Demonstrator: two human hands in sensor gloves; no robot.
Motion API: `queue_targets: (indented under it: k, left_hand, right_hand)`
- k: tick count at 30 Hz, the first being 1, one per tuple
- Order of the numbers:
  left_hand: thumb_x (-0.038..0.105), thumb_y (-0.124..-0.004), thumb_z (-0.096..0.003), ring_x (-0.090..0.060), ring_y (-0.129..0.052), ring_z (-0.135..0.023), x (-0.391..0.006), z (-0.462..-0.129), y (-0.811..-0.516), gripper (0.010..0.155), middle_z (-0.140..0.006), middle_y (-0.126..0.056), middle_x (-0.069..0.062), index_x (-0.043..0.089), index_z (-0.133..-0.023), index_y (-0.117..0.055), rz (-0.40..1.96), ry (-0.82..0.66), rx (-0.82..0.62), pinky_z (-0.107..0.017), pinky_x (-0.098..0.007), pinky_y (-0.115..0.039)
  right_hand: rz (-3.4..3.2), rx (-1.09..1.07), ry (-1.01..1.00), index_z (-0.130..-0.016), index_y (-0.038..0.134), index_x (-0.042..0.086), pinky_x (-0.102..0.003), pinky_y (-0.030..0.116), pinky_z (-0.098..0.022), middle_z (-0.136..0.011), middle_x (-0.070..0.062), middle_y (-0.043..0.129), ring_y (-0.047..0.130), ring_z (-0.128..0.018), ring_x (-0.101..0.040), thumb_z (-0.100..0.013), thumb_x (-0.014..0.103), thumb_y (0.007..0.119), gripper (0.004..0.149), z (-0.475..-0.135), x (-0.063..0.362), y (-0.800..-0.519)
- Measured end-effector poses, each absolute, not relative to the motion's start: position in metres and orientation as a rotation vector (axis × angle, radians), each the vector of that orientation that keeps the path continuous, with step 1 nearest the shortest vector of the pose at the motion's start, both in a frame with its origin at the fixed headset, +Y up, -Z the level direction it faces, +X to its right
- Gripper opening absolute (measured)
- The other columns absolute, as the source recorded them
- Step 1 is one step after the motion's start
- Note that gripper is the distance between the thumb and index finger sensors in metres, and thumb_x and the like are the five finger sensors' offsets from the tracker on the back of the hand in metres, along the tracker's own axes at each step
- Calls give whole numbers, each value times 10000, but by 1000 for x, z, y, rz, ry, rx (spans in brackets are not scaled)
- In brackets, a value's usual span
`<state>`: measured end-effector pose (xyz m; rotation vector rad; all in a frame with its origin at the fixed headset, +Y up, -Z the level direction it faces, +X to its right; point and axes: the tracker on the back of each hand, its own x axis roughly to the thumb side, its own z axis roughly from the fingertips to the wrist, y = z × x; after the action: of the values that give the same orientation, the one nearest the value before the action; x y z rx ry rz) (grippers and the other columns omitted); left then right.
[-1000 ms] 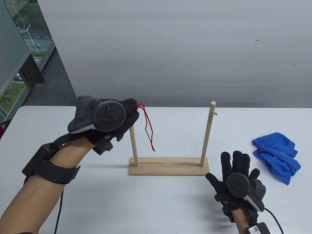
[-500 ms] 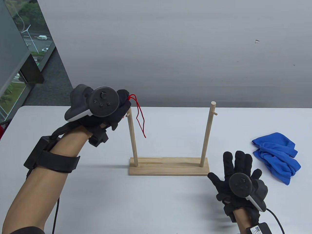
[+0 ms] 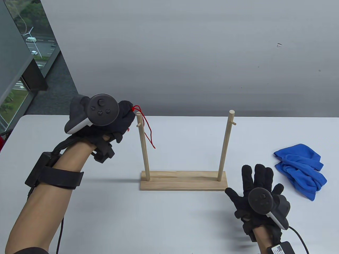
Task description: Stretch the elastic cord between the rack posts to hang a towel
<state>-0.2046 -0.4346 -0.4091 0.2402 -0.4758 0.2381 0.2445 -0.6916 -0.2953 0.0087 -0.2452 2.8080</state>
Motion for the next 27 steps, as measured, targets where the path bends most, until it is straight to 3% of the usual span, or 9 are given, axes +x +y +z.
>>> queue_targets:
  k: [7,27]
  left_hand:
    - [408,-820,-455,-204,-1087,-261,-213,-408,-444,450,-329,-1022,139,118,-799,-836,344,-525,232,-272,-411,-911]
    - [428,-778,-468,-237,-1087,-343,-219,-416,-468,446,-385,-1030,124,164,-824,-827,389,-488,112,-336,-439,-901]
  right_hand:
    - [2809,14,-235,-1045,75,325,-792,88,-547,-1063,-103,-85,-12,-1019,-451,-430,779,600,928,-296,244,-692]
    - [2810,26,-229,-1045,75,326,-791,88,-548,-1063,-104,-84,-11,-1019,-450,-430,778,601,927,-296,242,-693]
